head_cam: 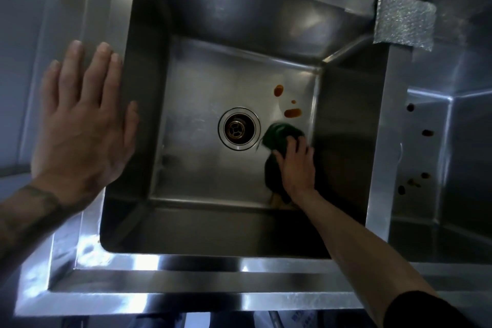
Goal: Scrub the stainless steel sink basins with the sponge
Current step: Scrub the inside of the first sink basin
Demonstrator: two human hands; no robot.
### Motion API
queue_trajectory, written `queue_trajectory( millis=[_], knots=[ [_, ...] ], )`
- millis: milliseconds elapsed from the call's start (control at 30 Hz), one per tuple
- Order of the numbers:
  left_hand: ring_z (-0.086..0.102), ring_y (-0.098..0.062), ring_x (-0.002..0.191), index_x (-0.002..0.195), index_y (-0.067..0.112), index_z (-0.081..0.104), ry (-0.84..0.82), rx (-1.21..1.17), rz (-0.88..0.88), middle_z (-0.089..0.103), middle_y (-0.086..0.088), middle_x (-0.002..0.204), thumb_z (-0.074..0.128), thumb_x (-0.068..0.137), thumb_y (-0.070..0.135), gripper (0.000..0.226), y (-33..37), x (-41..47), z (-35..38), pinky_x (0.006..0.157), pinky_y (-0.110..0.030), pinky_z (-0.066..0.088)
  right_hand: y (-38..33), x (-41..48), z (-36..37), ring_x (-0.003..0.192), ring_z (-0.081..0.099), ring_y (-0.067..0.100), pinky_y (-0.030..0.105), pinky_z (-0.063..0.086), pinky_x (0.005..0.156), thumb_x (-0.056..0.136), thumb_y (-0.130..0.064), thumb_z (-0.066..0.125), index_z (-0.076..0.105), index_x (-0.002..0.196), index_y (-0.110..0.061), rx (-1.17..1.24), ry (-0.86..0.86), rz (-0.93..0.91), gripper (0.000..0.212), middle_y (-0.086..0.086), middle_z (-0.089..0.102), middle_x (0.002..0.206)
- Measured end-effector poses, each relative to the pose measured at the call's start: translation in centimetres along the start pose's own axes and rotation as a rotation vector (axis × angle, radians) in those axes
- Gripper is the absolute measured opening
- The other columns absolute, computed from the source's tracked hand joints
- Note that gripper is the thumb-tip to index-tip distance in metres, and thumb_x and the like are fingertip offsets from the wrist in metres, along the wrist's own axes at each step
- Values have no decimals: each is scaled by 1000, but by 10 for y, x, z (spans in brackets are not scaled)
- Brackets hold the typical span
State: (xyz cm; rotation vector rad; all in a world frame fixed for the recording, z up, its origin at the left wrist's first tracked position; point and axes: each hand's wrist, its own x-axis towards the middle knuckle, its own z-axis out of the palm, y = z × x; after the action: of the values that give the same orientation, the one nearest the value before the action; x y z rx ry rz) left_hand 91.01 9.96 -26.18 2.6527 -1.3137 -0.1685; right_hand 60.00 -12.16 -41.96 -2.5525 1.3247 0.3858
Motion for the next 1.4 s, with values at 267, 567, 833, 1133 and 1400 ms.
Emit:
queue_trajectory(
  millis=[267, 567, 833, 1133, 1400],
  knots=[
    [7, -34, 164, 169, 13, 11, 161, 127, 67, 15, -9, 176, 29, 110, 45, 69, -20, 1, 26, 133, -54, 8, -47, 15, -4, 133, 41, 41, 50, 47, 106, 107, -39, 45, 37, 156, -19, 132, 66, 105, 54, 21, 33, 156],
    [8, -38, 163, 167, 6, 14, 103, 200, 71, 18, -16, 174, 23, 112, 46, 69, -13, -1, 13, 133, -54, 9, -44, 73, -12, 135, 37, 45, 51, 38, 108, 108, -39, 43, 36, 156, -19, 165, 141, 371, 53, 20, 29, 161],
    [8, -39, 163, 167, 4, 15, 67, 196, 57, 17, -18, 175, 22, 112, 46, 70, -9, -1, 5, 132, -56, 11, -13, 60, -15, 133, 40, 45, 53, 39, 107, 108, -37, 45, 39, 155, -14, 19, 93, 117, 53, 23, 33, 158],
    [10, -40, 163, 167, 3, 15, 70, 234, 54, 17, -18, 174, 22, 112, 44, 69, -8, 0, 4, 132, -56, 12, -29, 50, -10, 130, 40, 43, 49, 42, 105, 107, -39, 45, 35, 157, -18, 48, -27, -112, 55, 19, 29, 160],
    [9, -41, 163, 167, 2, 15, 43, 225, 56, 16, -20, 175, 21, 113, 44, 69, -8, 0, 4, 130, -59, 15, -56, 77, -11, 137, 33, 46, 52, 35, 112, 107, -41, 45, 35, 157, -19, 167, 39, 174, 56, 20, 28, 161]
  ],
)
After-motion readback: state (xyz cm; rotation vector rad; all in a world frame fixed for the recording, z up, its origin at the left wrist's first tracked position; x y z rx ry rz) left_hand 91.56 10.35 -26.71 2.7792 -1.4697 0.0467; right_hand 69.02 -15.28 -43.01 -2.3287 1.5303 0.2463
